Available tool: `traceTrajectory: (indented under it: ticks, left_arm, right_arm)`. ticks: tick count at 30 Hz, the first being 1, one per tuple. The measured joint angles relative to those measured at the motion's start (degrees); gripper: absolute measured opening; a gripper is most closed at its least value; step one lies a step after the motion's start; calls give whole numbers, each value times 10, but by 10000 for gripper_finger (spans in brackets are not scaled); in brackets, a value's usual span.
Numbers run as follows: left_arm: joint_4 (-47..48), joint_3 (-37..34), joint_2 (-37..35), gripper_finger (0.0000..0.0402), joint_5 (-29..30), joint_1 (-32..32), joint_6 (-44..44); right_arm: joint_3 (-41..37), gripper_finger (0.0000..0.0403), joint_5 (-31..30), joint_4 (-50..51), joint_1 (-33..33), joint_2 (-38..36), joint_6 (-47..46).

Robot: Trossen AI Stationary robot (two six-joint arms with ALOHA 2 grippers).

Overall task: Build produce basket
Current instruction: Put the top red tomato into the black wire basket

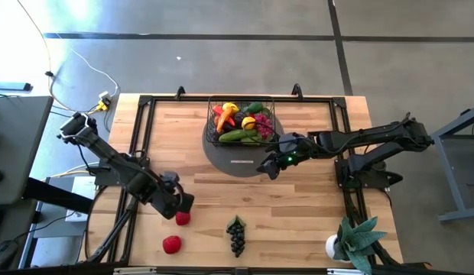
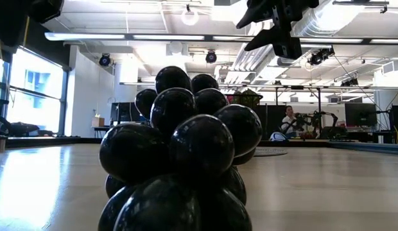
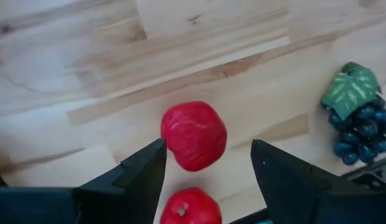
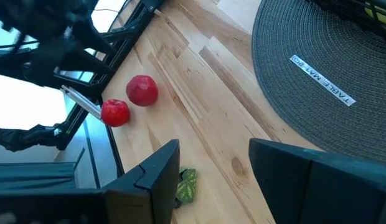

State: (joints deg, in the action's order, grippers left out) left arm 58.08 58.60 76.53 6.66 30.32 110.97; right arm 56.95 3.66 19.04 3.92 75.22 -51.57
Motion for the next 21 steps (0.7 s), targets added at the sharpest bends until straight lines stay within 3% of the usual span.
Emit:
traceTrajectory:
  ticks: [5,21]
  left_arm:
    - [-19,0,20,243,-2,14,28]
    - [-56,0,66,370,-4,43,69]
  right_arm:
    - [0,176,0,-1,0,0,0]
    - [0,176,-2,0,0,0,1]
